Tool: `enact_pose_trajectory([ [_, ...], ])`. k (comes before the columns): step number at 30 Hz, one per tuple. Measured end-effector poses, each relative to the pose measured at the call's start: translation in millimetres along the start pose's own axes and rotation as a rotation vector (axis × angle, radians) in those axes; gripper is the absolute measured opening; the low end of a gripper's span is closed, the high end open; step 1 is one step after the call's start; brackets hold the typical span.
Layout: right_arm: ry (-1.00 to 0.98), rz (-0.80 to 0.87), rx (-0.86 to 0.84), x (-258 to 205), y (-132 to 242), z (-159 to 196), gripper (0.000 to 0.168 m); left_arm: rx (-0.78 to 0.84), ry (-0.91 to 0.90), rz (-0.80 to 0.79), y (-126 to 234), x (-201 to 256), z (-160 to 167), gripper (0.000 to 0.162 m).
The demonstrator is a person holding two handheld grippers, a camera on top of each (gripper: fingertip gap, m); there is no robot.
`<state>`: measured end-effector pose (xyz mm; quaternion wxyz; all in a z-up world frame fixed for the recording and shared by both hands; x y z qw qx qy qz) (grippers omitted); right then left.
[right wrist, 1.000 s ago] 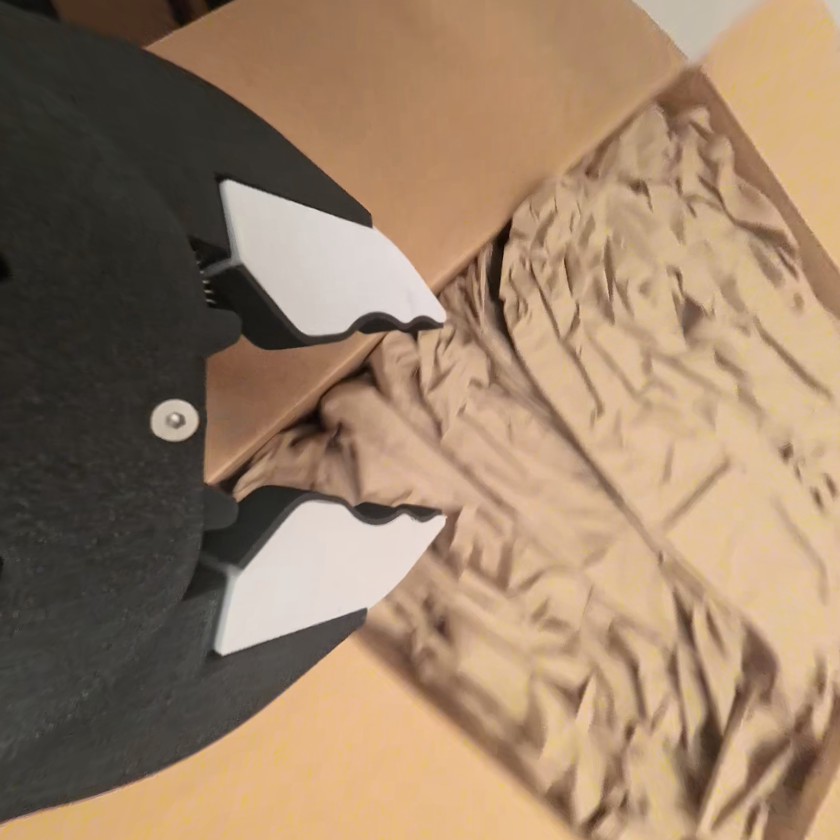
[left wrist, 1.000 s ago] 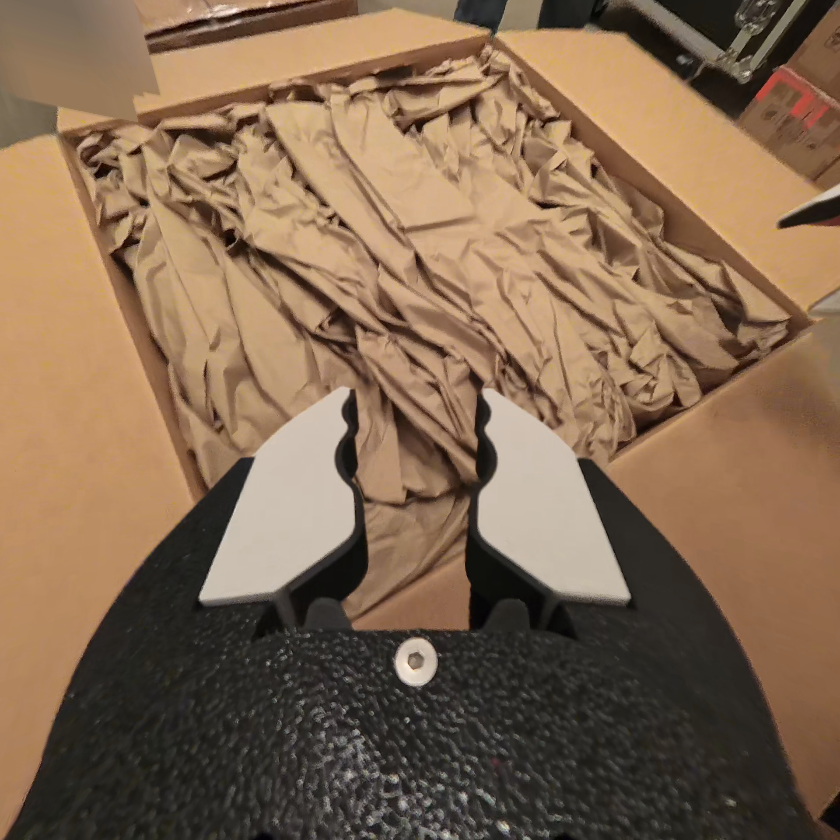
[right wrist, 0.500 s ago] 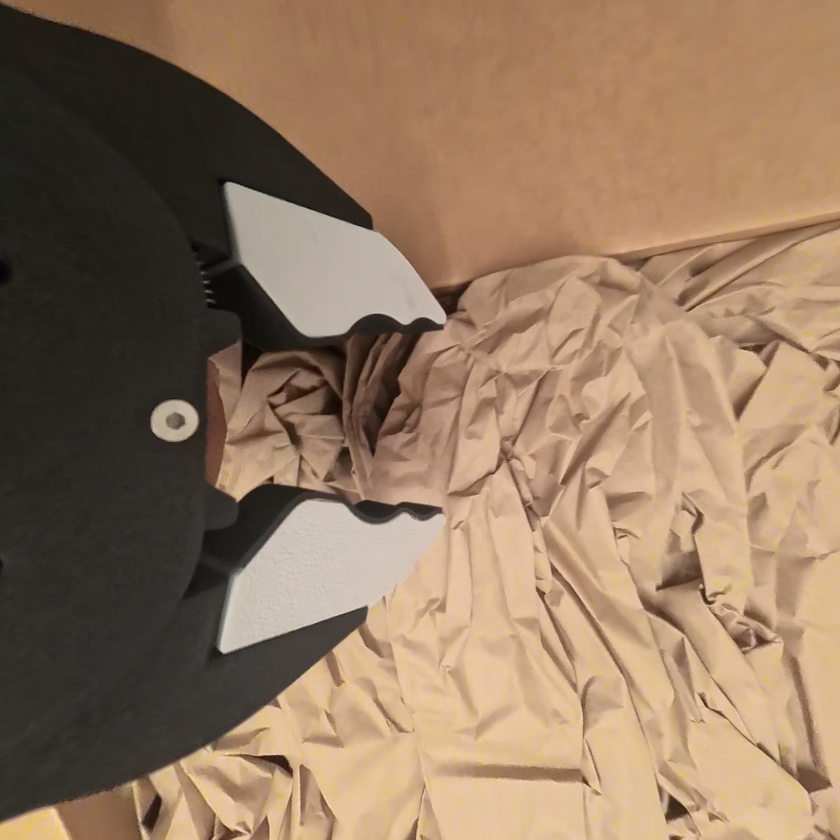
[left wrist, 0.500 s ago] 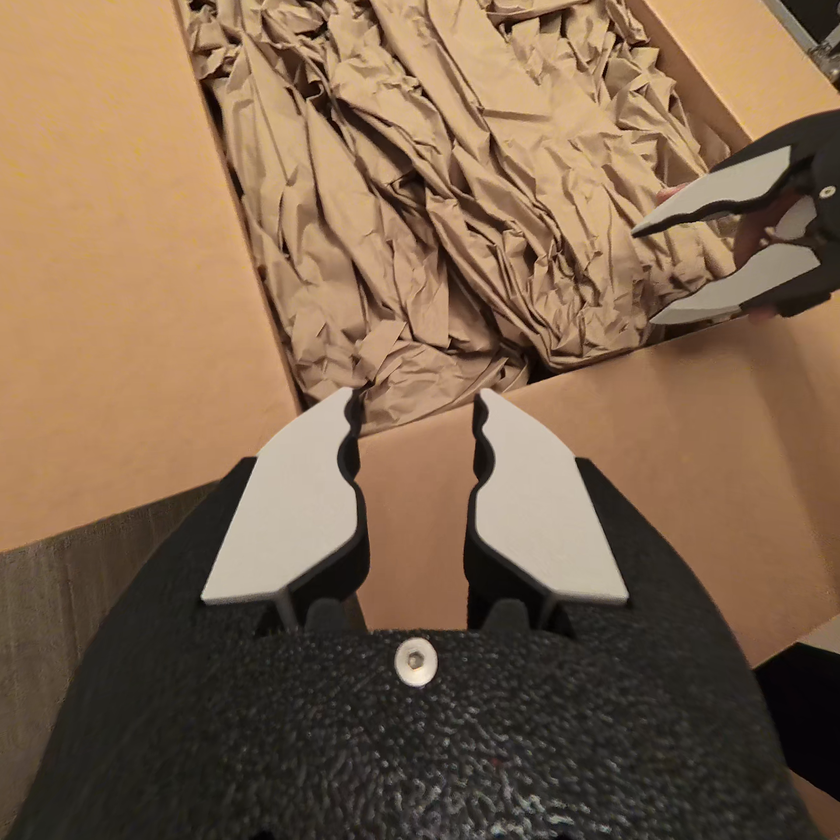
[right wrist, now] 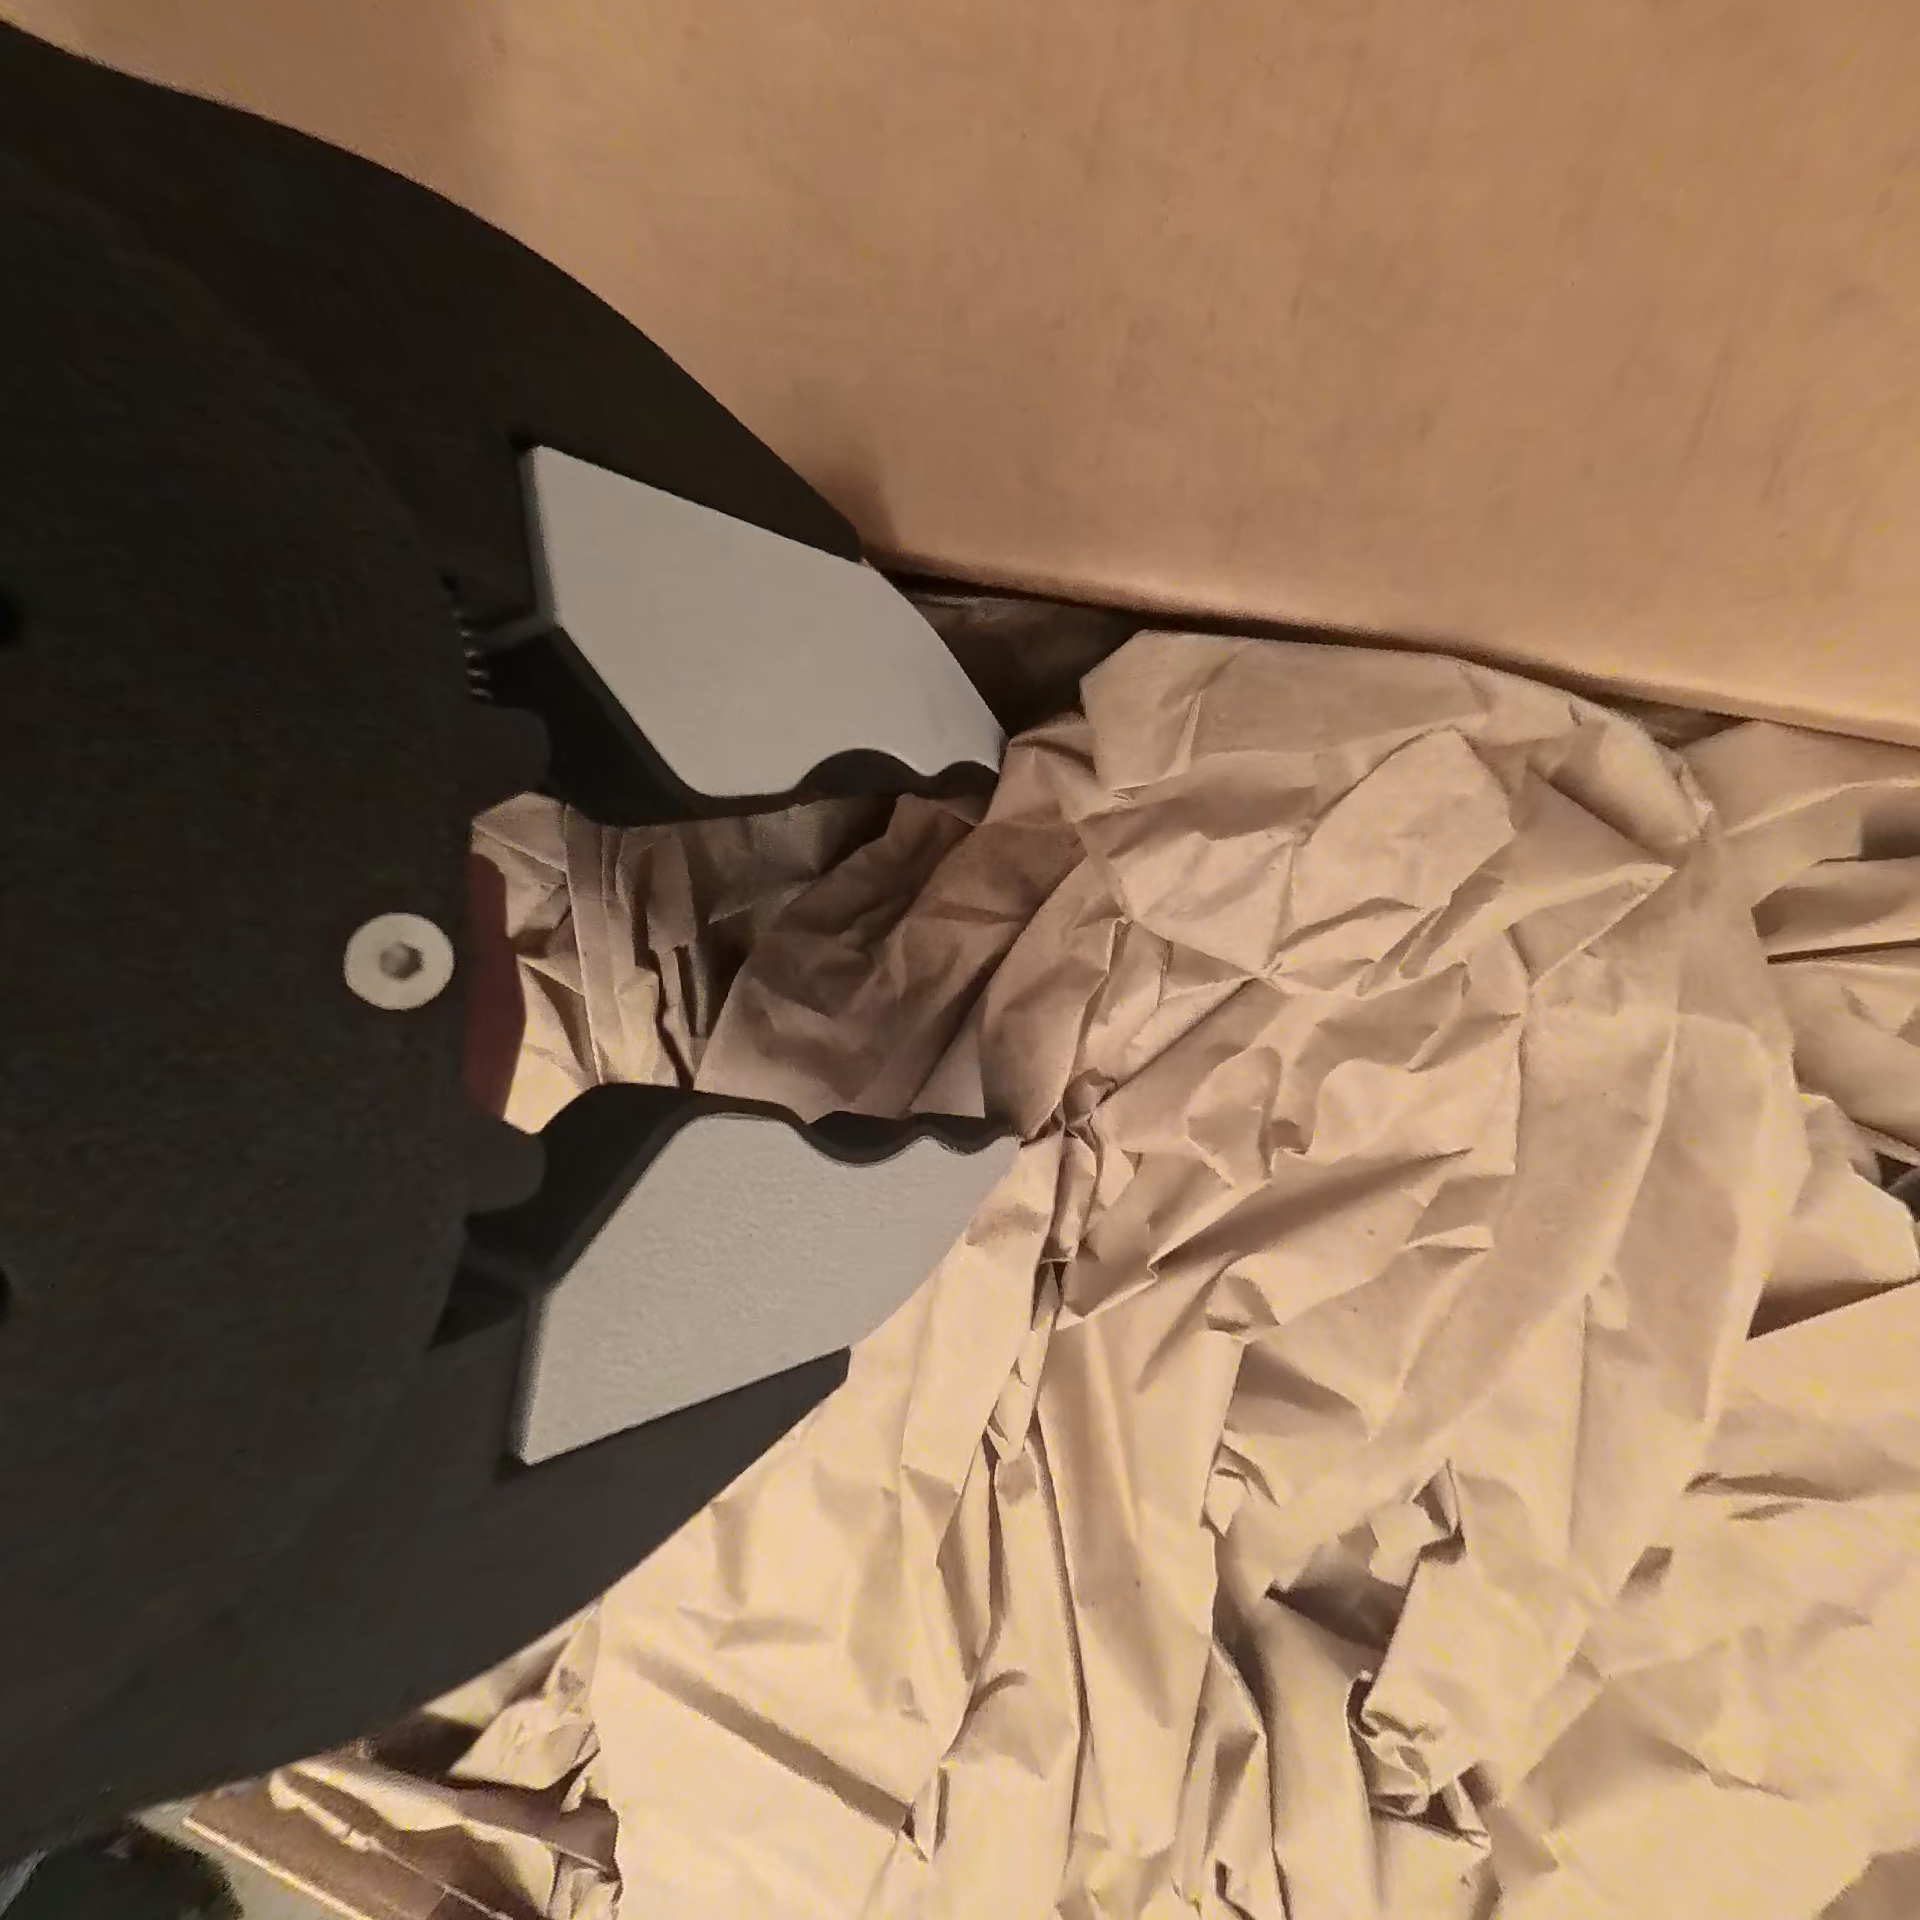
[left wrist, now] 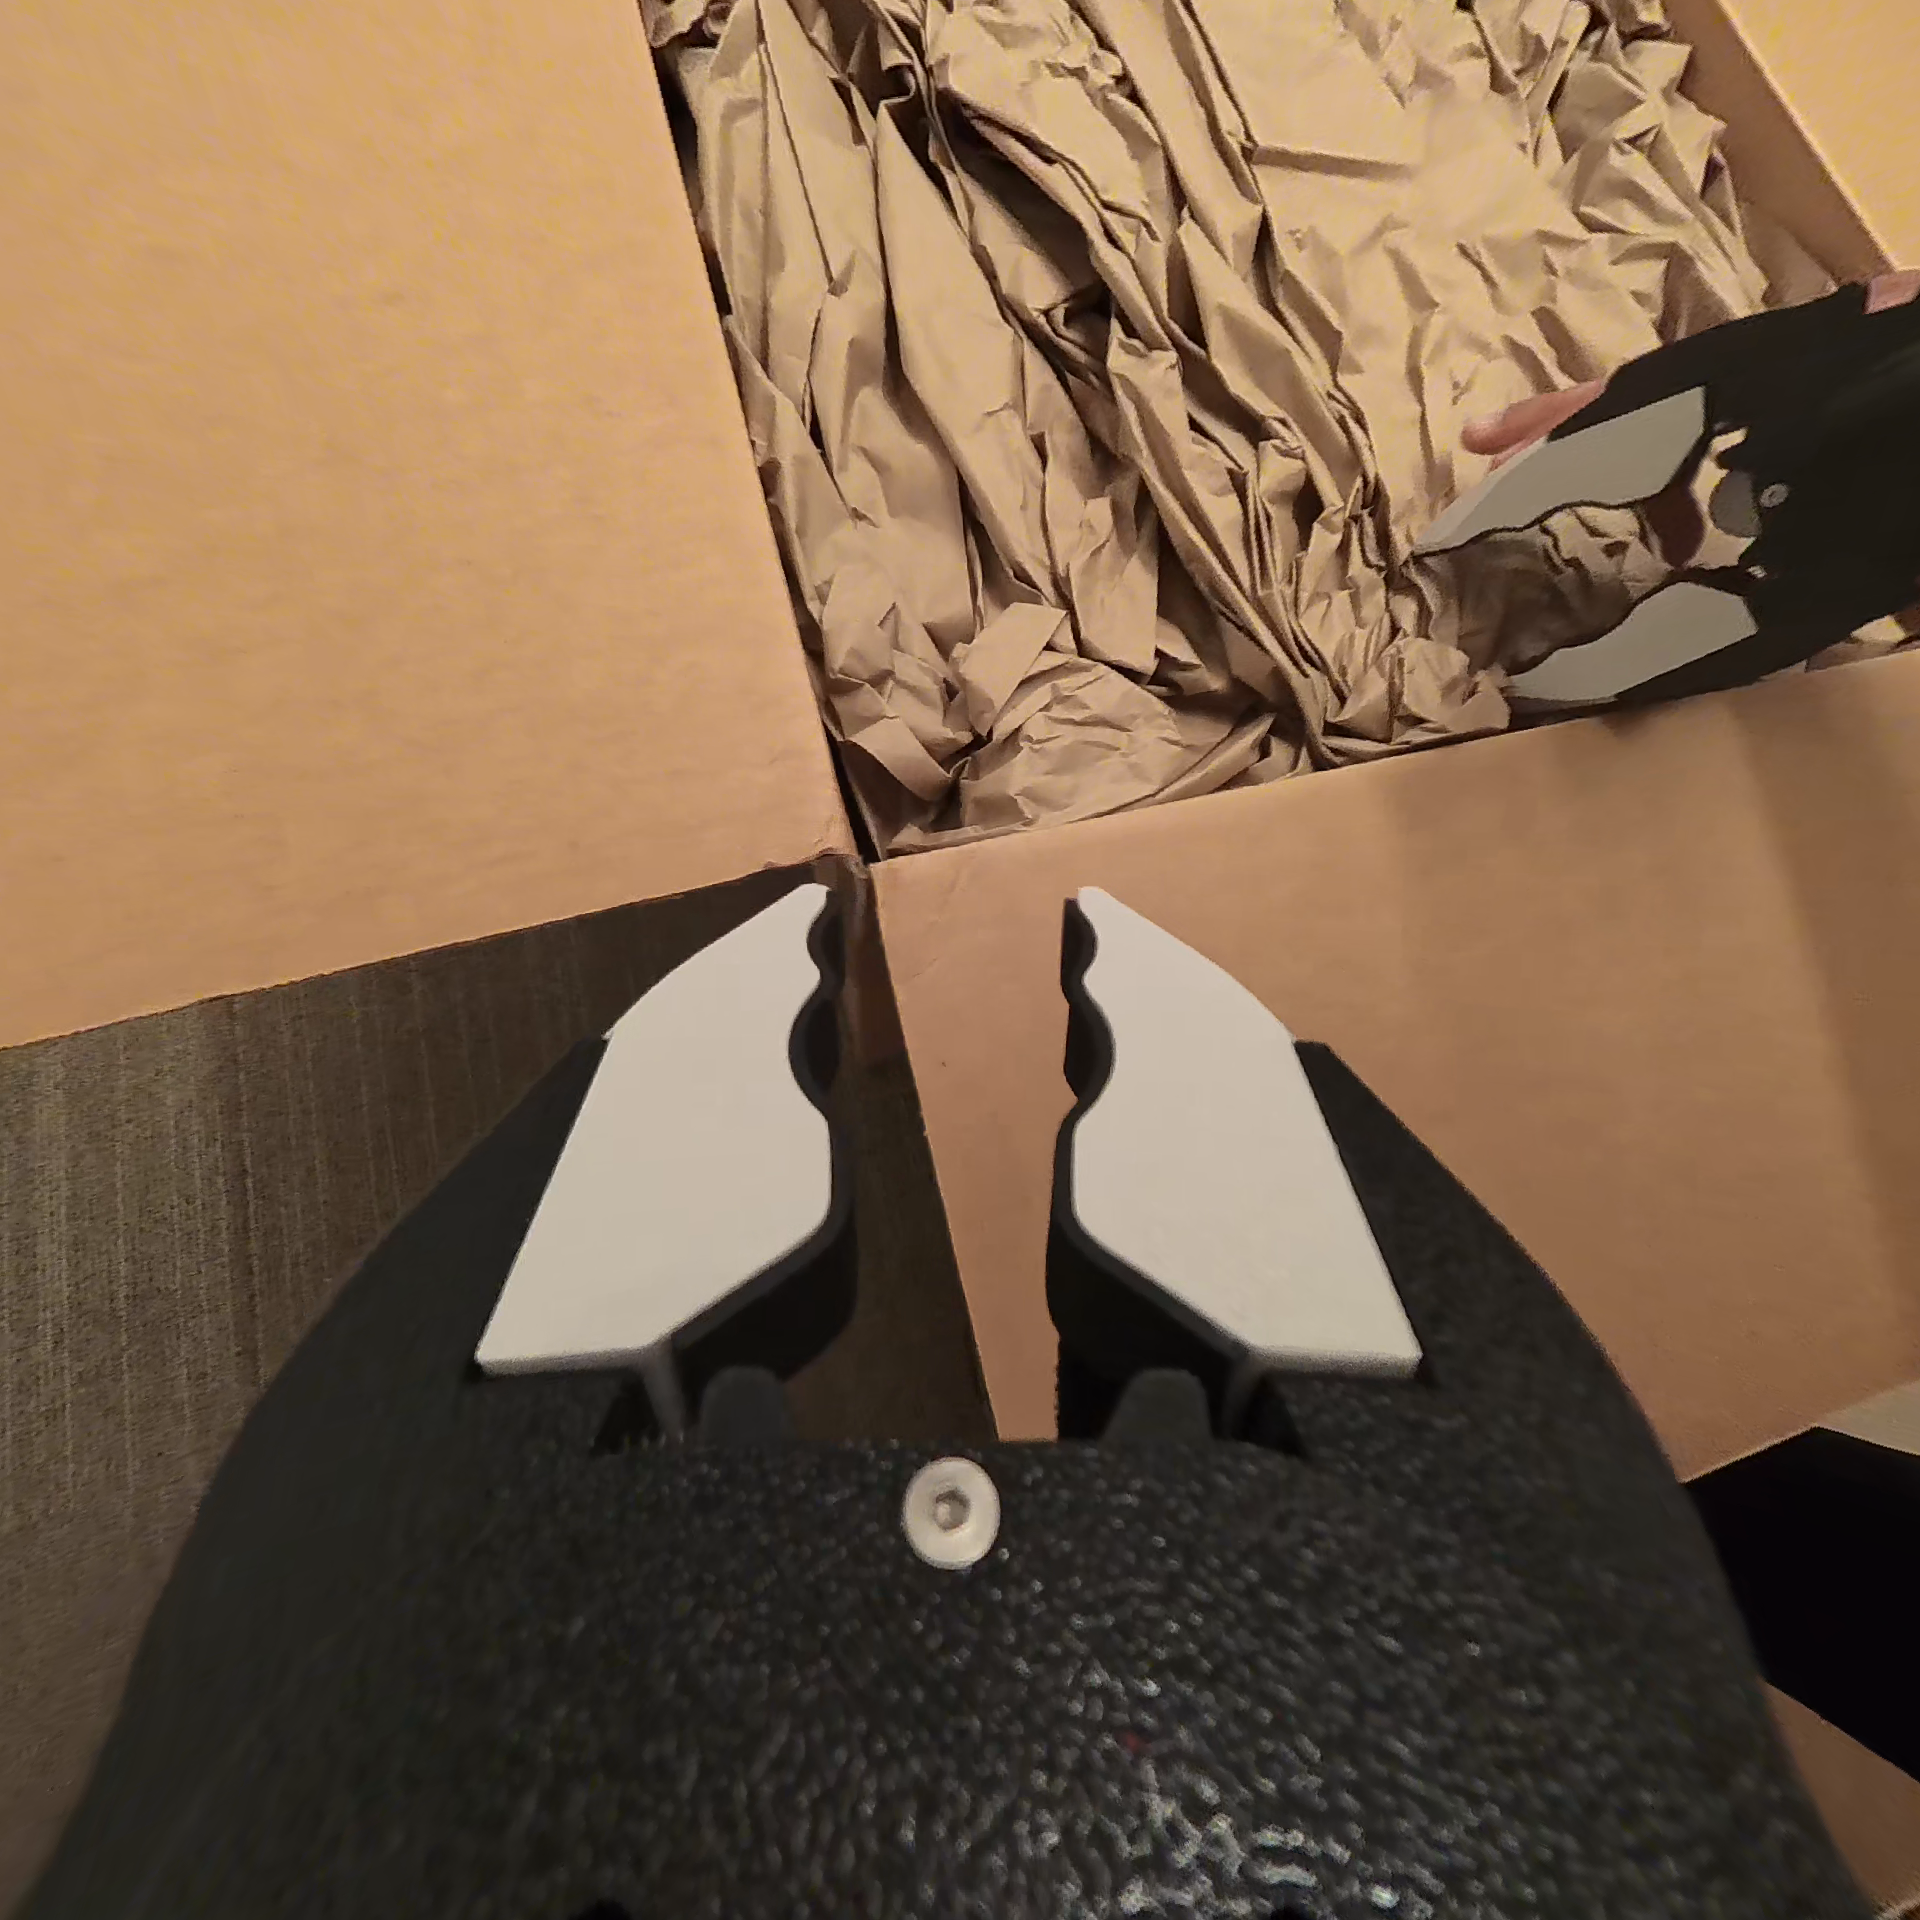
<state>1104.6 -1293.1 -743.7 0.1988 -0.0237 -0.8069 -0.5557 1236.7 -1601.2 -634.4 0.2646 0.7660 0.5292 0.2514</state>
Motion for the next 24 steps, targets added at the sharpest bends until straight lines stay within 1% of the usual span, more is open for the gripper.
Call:
enact_pose_trajectory([
  [1,0.005,0.008,-0.003,-0.4,1.1,-0.7,0.056,0.001,0.002,-0.003,-0.2,-1.1,-0.3,0.039],
  [3,0.016,0.027,0.015,-0.4,8.3,-3.9,0.038,-0.004,-0.002,-0.009,-0.6,-2.0,-1.8,0.037],
  [4,-0.008,0.042,0.038,2.7,14.8,-6.4,0.026,-0.002,-0.004,-0.009,-0.1,-1.8,-3.8,0.036],
  [5,-0.057,0.054,0.068,8.6,23.1,-9.4,0.018,0.004,-0.007,-0.007,0.7,-1.1,-6.6,0.035],
  [6,-0.114,0.057,0.096,15.7,32.4,-12.2,0.014,0.011,-0.011,-0.007,1.8,-0.2,-9.9,0.033],
  [9,-0.263,0.056,0.166,36.9,63.3,-17.9,0.01,0.047,-0.045,-0.022,6.9,2.4,-21.0,0.024],
  [13,-0.387,0.082,0.244,61.0,112.7,-19.0,0.009,0.076,-0.054,0.044,12.6,8.7,-40.6,0.025],
  [16,-0.395,0.112,0.281,77.7,155.8,-19.5,0.009,0.09,-0.124,0.086,17.9,18.6,-69.1,0.031],
  [19,-0.353,0.149,0.308,93.5,201.2,-25.3,0.009,0.123,-0.258,0.118,23.5,35.6,-110.9,0.035],
  [22,-0.288,0.173,0.313,107.7,243.9,-37.6,0.008,0.181,-0.454,0.182,26.9,67.6,-159.1,0.033],
  [24,-0.251,0.178,0.32,116.8,272.1,-47.8,0.008,0.205,-0.597,0.188,27.3,89.3,-190.1,0.034],
])
Point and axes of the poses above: each gripper's, where its closed fingertips meet, y back along the fingers, z out of its underside, x = y × z across the jaws, the point moved 9 cm from there along y, back along the fingers, and after that the axes turned 1 degree about -y, right-handed, at the moved point
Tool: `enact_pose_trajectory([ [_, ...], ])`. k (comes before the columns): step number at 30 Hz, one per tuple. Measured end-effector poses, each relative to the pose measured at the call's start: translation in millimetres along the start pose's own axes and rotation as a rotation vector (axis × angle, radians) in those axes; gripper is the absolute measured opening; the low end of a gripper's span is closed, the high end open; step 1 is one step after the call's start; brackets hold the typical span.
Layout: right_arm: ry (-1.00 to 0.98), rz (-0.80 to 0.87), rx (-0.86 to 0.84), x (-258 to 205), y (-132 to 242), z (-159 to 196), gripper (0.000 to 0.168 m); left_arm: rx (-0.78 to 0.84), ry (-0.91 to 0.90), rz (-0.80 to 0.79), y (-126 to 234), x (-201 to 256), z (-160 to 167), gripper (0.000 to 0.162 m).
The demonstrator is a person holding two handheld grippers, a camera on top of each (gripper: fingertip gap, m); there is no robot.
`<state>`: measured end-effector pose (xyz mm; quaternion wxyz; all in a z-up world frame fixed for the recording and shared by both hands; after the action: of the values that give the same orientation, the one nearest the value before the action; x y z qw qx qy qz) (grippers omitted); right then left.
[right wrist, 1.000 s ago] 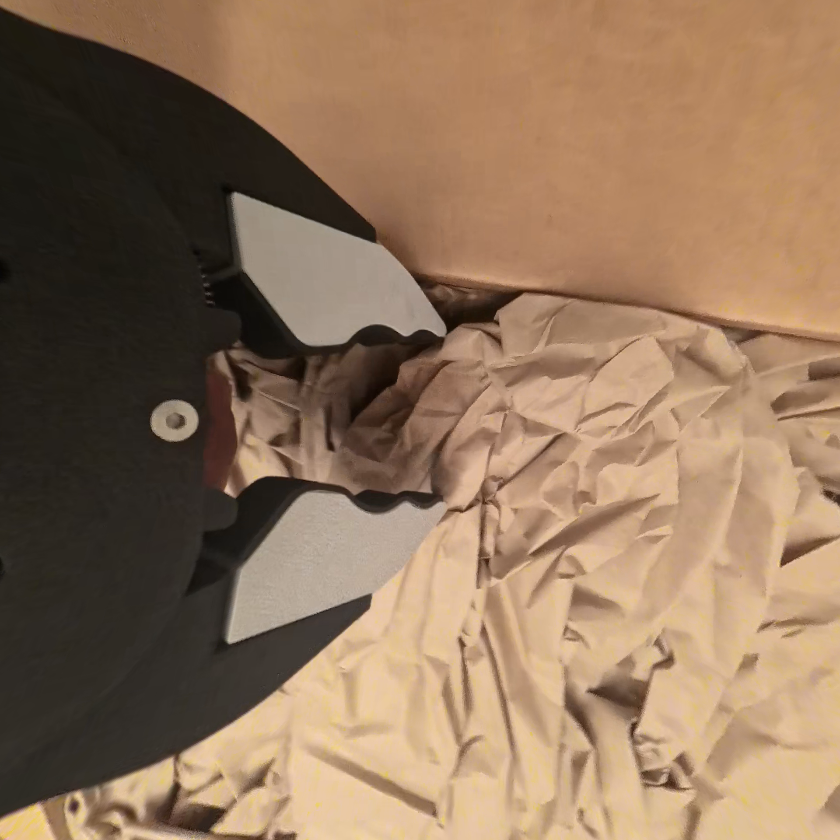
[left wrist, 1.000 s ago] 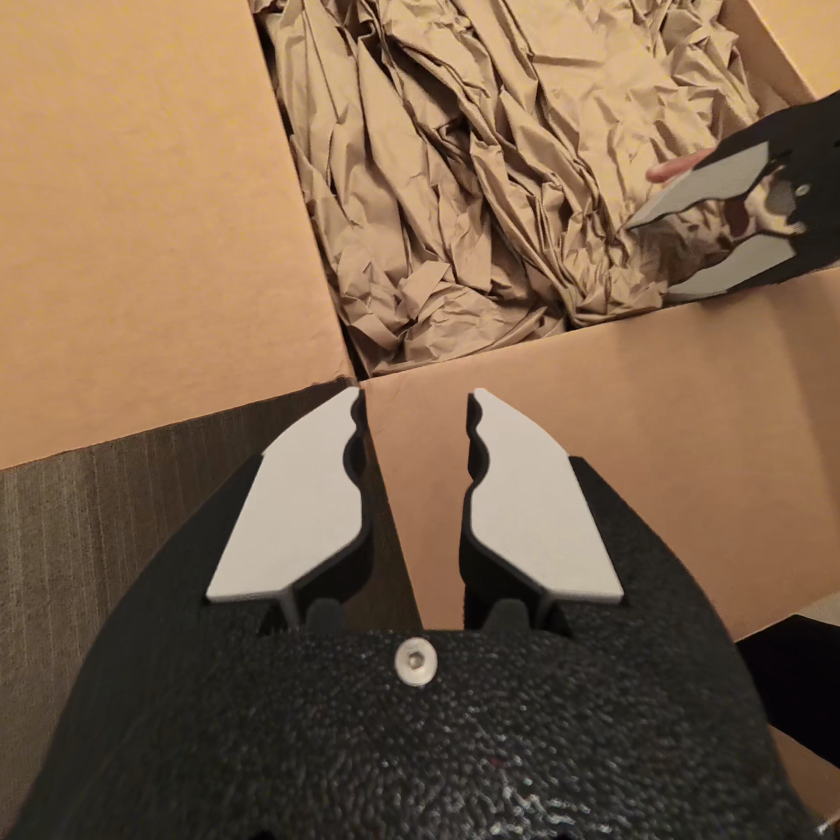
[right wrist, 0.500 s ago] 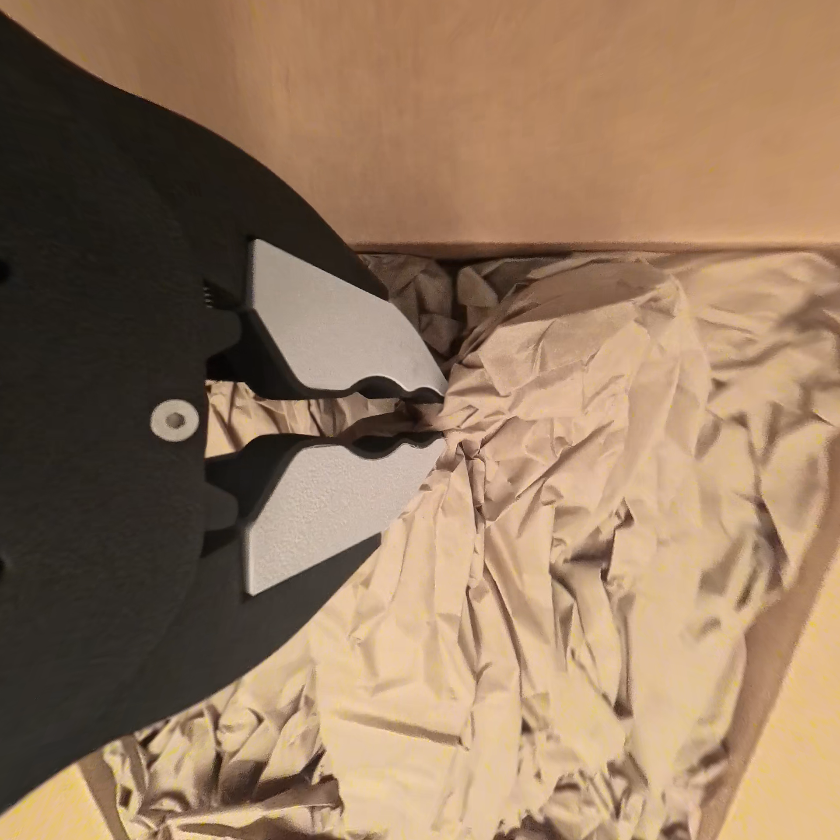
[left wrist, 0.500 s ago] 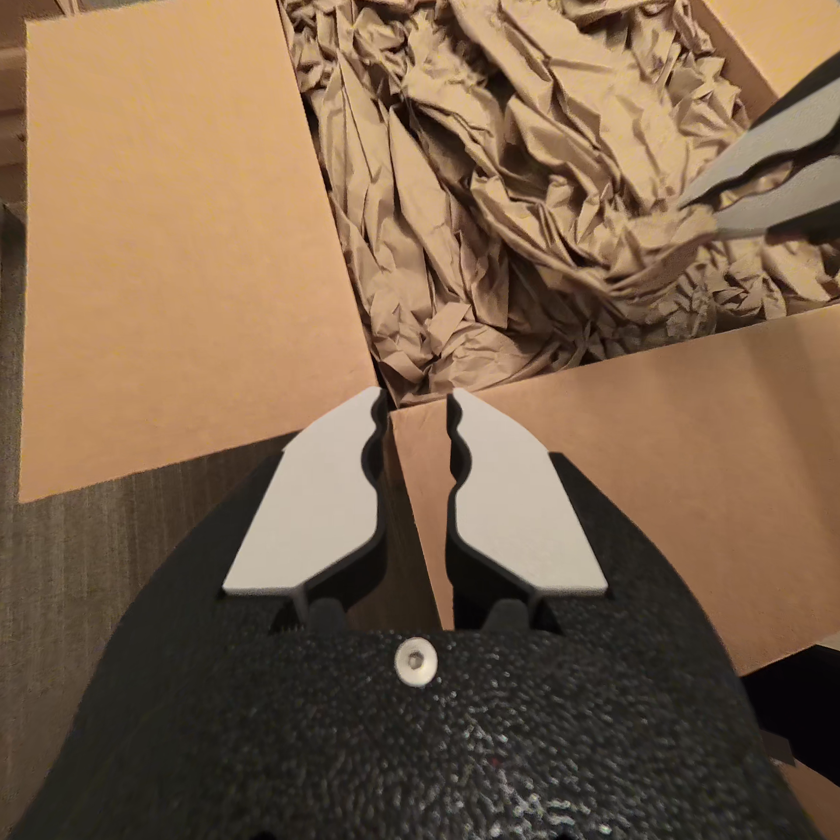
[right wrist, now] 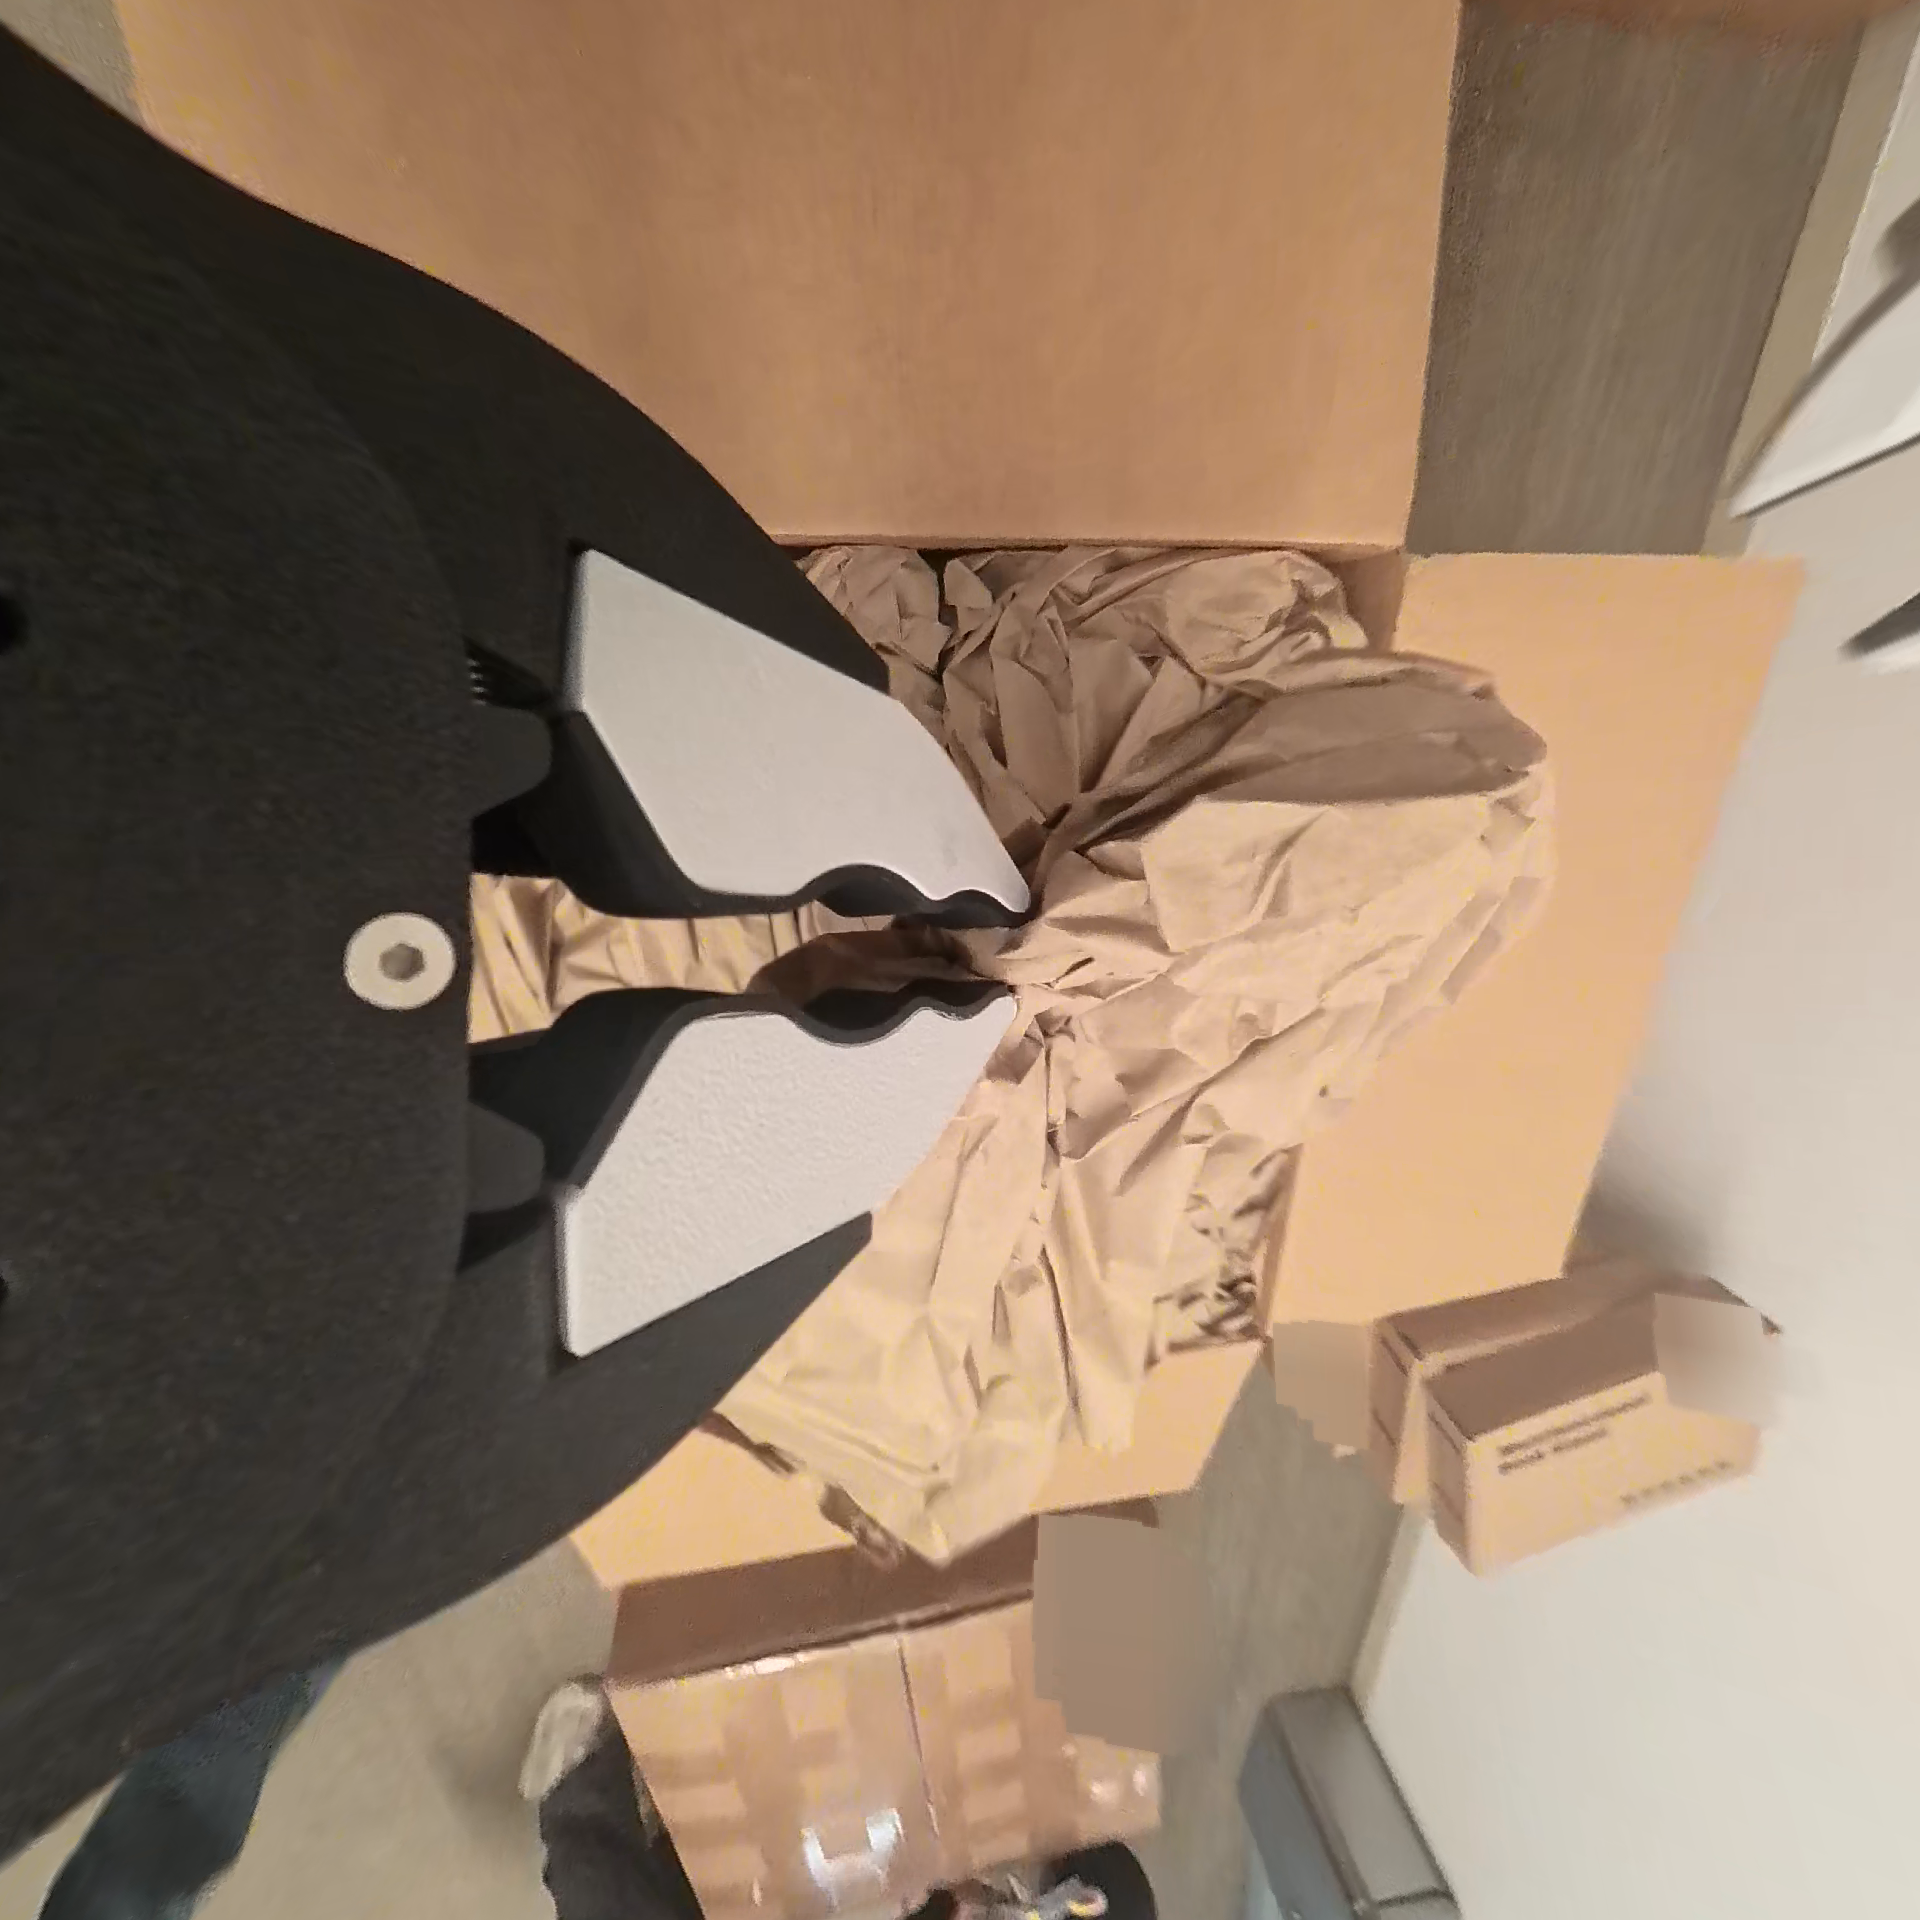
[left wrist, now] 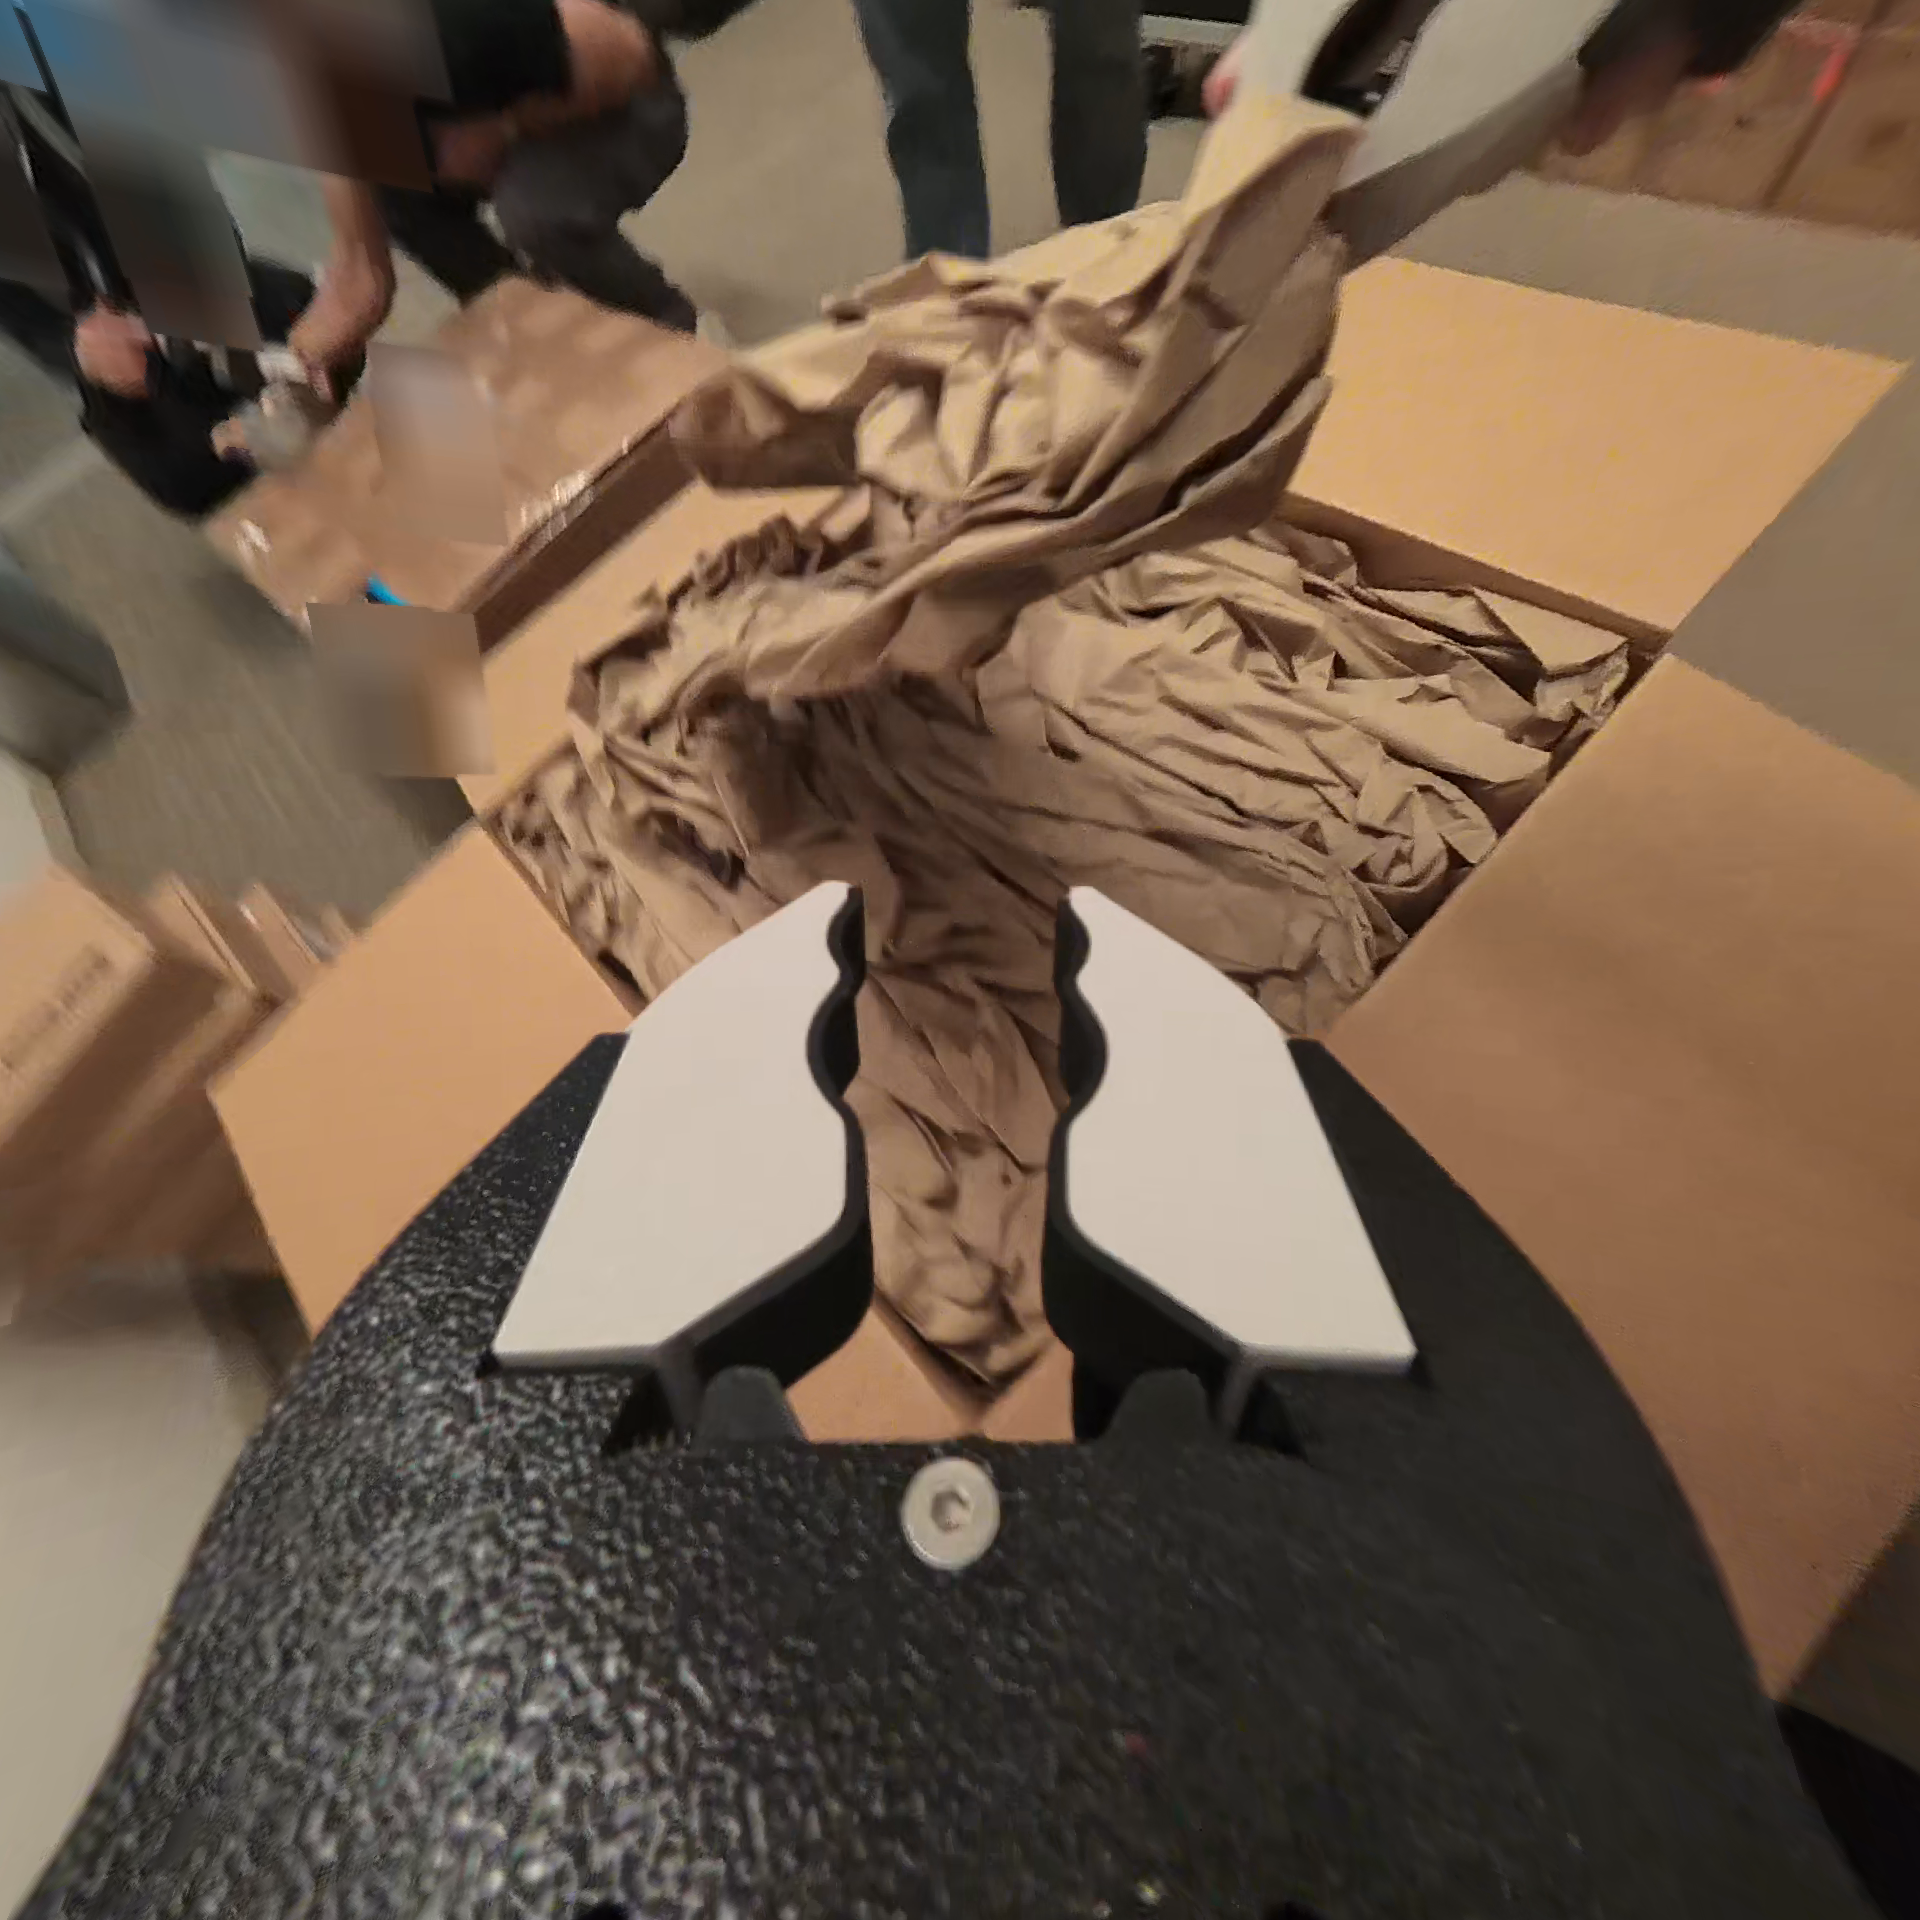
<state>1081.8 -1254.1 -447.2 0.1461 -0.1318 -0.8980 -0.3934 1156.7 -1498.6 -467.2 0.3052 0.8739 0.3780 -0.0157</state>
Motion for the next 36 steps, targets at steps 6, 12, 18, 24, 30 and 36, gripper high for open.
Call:
enact_pose_trajectory([
  [6,0.004,-0.005,0.033,37.1,60.6,-51.7,0.008,0.058,-0.121,0.017,-10.5,-14.1,-89.6,0.08],
  [12,0.056,-0.019,0.037,71.2,104.6,-87.9,0.008,0.133,-0.203,0.03,8.9,-35.1,-163.4,0.092],
  [18,0.086,-0.059,0.075,86.1,132.7,-130.3,0.008,0.171,-0.317,0.139,14.9,-30.2,-221.6,0.058],
  [24,-0.011,0.005,0.199,110.1,169.6,-160.1,0.011,0.256,-0.229,0.113,38.0,-47.8,-260.5,0.031],
  [30,-0.009,0.244,0.161,129.2,208.1,-176.3,0.062,0.292,-0.207,-0.034,80.2,-109.5,-300.6,0.023],
  [36,-0.129,0.298,0.147,123.3,240.5,-151.5,0.064,0.352,-0.21,-0.233,182.4,-218.1,-360.4,0.022],
])
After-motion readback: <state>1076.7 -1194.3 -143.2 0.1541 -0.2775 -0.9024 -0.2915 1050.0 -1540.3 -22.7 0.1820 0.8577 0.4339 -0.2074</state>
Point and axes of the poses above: each gripper's, where its closed fingertips meet, y back along the fingers, z out of its underside, x = y × z across the jaws, the point moved 9 cm from there along y, back along the fingers, and after that the axes turned 1 degree about -y, right-handed, at the moved point
